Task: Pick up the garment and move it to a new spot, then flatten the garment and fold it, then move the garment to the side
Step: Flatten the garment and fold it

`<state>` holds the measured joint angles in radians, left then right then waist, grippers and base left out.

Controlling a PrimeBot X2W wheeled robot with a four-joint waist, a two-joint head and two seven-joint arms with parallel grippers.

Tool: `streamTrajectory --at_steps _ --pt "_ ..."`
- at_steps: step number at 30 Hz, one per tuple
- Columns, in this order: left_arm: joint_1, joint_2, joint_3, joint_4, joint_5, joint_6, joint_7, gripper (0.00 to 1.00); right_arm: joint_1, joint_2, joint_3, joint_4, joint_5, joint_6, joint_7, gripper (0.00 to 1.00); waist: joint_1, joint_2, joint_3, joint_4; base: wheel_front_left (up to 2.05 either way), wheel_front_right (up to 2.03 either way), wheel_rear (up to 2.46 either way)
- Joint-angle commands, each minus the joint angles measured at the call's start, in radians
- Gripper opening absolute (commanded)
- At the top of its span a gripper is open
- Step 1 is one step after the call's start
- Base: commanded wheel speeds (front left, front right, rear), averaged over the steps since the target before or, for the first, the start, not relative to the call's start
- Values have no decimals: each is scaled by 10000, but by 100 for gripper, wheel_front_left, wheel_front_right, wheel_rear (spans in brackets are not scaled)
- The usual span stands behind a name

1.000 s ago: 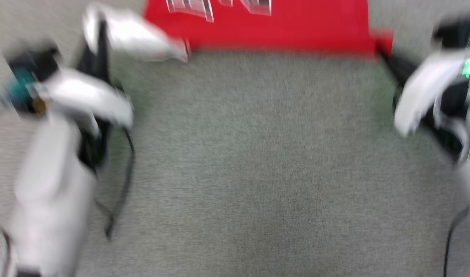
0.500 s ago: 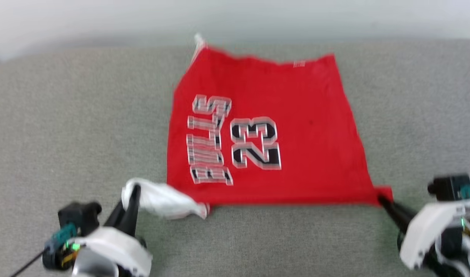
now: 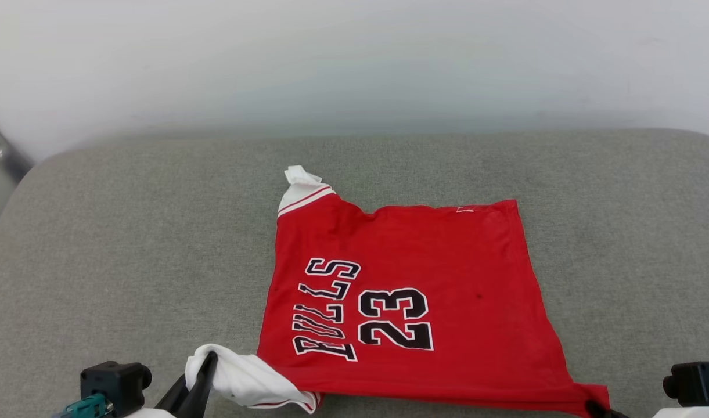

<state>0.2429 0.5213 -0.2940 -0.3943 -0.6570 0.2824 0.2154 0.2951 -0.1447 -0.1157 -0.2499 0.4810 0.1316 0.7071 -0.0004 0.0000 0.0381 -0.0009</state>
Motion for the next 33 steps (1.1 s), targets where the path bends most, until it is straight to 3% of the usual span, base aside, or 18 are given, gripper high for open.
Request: streamTrajectory --at_steps 1,6,13,21,29,30,31,32,33 --pt "33 110 25 -97 -8 49 118 0 51 50 -105 -177 -161 -18 132 0 4 0 -145 -61 0 0 0" --pt "-752 63 -207 316 -77 -300 358 0 -709 86 -23 102 -408 -18 373 0 4 0 -107 -78 0 0 0" --pt "-2682 -395 -320 2206 -316 -1132 63 0 -2710 -244 407 1612 -416 -16 14 0 4 0 812 -33 0 0 0" --pt "-4798 -976 -575 4497 -342 -2060 -442 0 -4844 -656 1178 3669 -268 -16 -714 0 4 0 1803 30 0 0 0" --pt "-5968 -1589 -880 6768 -497 -2824 -874 0 -6160 -867 2282 5790 -127 -15 -2174 0 4 0 2292 -24 0 0 0" --pt "-6036 -1666 -914 6988 -537 -2911 -901 0 -6254 -896 2450 6024 -120 -16 -2393 20 4 0 2305 -39 0 0 0" --pt "-6129 -1766 -1020 7334 -562 -3091 -963 67 -6402 -902 2702 6454 33 -16 -2775 100 4 0 2287 -56 0 0 0" --pt "-6173 -1781 -1028 7473 -558 -3136 -1009 93 -6453 -950 2849 6588 42 -16 -2974 100 4 0 2249 -66 0 0 0" --pt "-6194 -1824 -1024 7564 -582 -3173 -1092 100 -6492 -984 2957 6729 129 -20 -3205 100 4 0 2196 -75 0 0 0"
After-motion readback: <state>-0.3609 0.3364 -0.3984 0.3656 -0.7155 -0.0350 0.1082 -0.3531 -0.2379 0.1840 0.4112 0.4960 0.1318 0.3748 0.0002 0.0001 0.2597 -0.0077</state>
